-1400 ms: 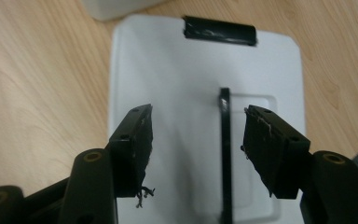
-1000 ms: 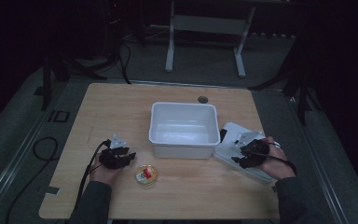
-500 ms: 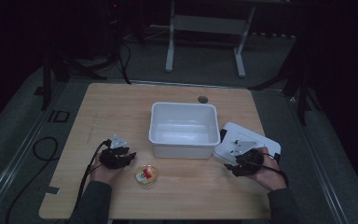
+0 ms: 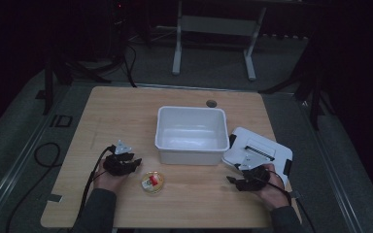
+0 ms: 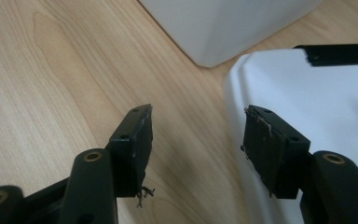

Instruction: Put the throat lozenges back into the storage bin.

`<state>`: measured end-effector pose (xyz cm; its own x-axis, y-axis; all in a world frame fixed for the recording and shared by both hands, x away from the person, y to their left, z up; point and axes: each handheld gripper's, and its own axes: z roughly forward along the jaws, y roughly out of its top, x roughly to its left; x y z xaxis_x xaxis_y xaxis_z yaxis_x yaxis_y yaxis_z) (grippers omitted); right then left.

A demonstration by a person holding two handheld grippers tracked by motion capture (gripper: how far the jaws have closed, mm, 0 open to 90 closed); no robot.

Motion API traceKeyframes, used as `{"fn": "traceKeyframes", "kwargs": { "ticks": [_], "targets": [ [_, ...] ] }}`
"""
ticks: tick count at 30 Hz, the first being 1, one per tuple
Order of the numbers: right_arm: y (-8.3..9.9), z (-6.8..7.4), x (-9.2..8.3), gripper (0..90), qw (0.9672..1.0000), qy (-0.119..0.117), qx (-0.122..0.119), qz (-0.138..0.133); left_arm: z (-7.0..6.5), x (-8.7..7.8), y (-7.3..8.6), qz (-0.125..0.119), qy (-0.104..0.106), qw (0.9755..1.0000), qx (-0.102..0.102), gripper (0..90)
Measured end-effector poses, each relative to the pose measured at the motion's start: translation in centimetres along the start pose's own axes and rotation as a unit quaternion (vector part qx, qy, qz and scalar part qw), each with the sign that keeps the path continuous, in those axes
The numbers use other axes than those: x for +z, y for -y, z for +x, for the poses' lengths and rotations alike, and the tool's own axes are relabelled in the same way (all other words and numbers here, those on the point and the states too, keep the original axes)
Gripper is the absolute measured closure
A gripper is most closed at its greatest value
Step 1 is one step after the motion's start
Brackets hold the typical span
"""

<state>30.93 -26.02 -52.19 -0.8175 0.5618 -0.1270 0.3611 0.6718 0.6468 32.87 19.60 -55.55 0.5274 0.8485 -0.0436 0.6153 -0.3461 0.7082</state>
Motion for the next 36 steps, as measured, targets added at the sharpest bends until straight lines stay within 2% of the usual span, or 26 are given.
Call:
{"fn": "traceKeyframes", "kwargs": {
  "ticks": [11,12,16,20,21,23,24,26,29,35,36],
  "targets": [
    [0.6,1.4,2.0,42.8,0.9997,0.002,0.015,-0.018,-0.1,-0.3,0.0,-0.002,0.003,1.0,0.0,56.8],
    [0.8,1.6,2.4,42.8,0.9994,0.0,0.024,-0.027,-0.2,-0.3,0.0,-0.004,0.005,1.0,-0.001,56.6],
    [0.9,2.0,2.9,41.6,0.9989,0.002,0.028,-0.037,-0.4,-0.4,-0.1,-0.007,0.011,0.9999,-0.002,55.9],
    [1.1,1.9,2.9,41.2,0.9983,0.006,0.038,-0.043,-0.3,-0.6,-0.2,-0.008,0.015,0.9998,-0.006,55.4],
    [1.3,1.8,2.9,40.5,0.9976,0.005,0.049,-0.049,-0.3,-0.7,-0.2,-0.009,0.016,0.9998,-0.008,55.3],
    [1.4,1.7,3.0,40.3,0.9973,0.002,0.053,-0.051,-0.3,-0.9,-0.4,-0.013,0.019,0.9997,-0.01,55.3],
    [1.7,1.6,3.0,39.7,0.9962,-0.002,0.064,-0.058,-0.3,-1.2,-0.7,-0.017,0.022,0.9996,-0.01,55.3],
    [1.8,1.5,3.0,38.9,0.9956,-0.005,0.071,-0.061,-0.3,-1.3,-0.9,-0.02,0.023,0.9995,-0.011,55.3],
    [1.8,1.5,3.0,38.8,0.9956,-0.005,0.071,-0.061,-0.3,-1.7,-1.1,-0.021,0.025,0.9994,-0.011,55.3],
    [1.8,1.5,3.1,37.2,0.9954,-0.006,0.076,-0.058,-0.7,-2.8,-1.6,-0.018,0.033,0.9993,0.007,55.3],
    [1.8,1.4,3.1,36.3,0.9953,-0.009,0.077,-0.058,-0.8,-3.2,-1.8,-0.016,0.035,0.9991,0.017,55.2]
  ]
}}
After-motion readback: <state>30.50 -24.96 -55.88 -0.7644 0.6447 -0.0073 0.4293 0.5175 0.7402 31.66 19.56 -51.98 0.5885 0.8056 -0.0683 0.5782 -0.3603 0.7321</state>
